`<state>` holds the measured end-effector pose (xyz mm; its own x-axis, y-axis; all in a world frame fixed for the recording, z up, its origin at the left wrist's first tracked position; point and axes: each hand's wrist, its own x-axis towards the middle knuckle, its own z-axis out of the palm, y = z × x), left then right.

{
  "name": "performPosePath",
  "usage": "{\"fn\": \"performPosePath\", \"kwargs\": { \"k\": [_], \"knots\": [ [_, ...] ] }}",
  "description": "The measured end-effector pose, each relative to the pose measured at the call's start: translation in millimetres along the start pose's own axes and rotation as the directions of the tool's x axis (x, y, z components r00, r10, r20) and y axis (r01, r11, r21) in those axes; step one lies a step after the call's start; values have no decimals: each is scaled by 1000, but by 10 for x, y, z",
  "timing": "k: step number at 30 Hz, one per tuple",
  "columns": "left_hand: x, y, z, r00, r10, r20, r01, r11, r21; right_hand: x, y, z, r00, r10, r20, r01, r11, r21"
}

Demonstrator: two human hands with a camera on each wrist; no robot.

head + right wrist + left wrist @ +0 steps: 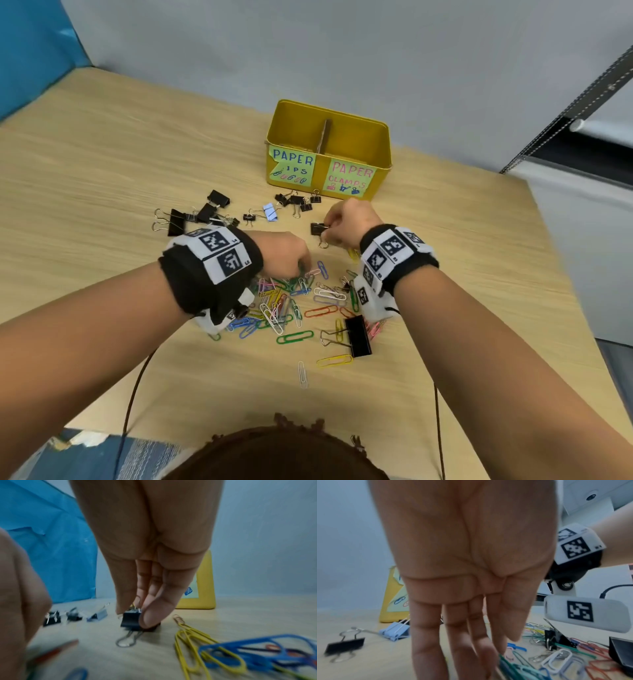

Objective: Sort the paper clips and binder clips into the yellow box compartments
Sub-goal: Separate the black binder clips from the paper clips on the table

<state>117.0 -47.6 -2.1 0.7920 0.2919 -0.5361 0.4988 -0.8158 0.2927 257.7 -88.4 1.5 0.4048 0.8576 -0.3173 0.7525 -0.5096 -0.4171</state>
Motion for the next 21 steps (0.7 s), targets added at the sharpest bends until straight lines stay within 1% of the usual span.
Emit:
{"fn": "performPosePath", "kwargs": {
  "k": [2,4,5,6,8,9,11,13,14,16,18,19,21],
  "knots": [
    [16,0,-7,996,-36,-86,33,999,-34,59,64,-74,998,25,-49,-23,999,44],
    [42,-5,-19,986,-78,-148,71,996,-56,94,203,-142,996,8,-85,-11,999,-43],
    [61,-6,-24,982,-90,-164,83,995,-53,106,273,-144,999,-13,-47,8,994,-105],
    [90,0,-26,980,-95,-175,89,995,-45,111,332,-124,999,-33,24,37,984,-177],
    [160,31,-27,975,-106,-196,105,994,-15,132,416,-35,984,-65,164,114,944,-310],
    [187,45,-16,973,-113,-199,119,993,16,136,423,8,975,-68,212,139,930,-342],
    [217,77,7,972,-133,-192,160,978,134,166,419,49,967,-67,244,151,927,-344],
    [216,68,31,963,-138,-232,197,947,254,198,384,56,972,-80,219,153,928,-341],
    [214,51,37,959,-133,-250,203,939,278,225,372,55,977,-90,193,153,928,-340],
    [219,14,27,969,-130,-209,179,956,234,270,338,44,982,-110,156,155,936,-315],
    [212,-7,-9,985,-112,-131,130,982,140,302,306,46,978,-123,170,168,946,-279],
    [197,-10,-26,988,-96,-121,110,987,121,311,296,55,977,-128,170,171,949,-266],
    [152,-50,-35,985,-69,-156,87,990,113,315,283,84,981,-141,132,170,955,-241]
  ]
}}
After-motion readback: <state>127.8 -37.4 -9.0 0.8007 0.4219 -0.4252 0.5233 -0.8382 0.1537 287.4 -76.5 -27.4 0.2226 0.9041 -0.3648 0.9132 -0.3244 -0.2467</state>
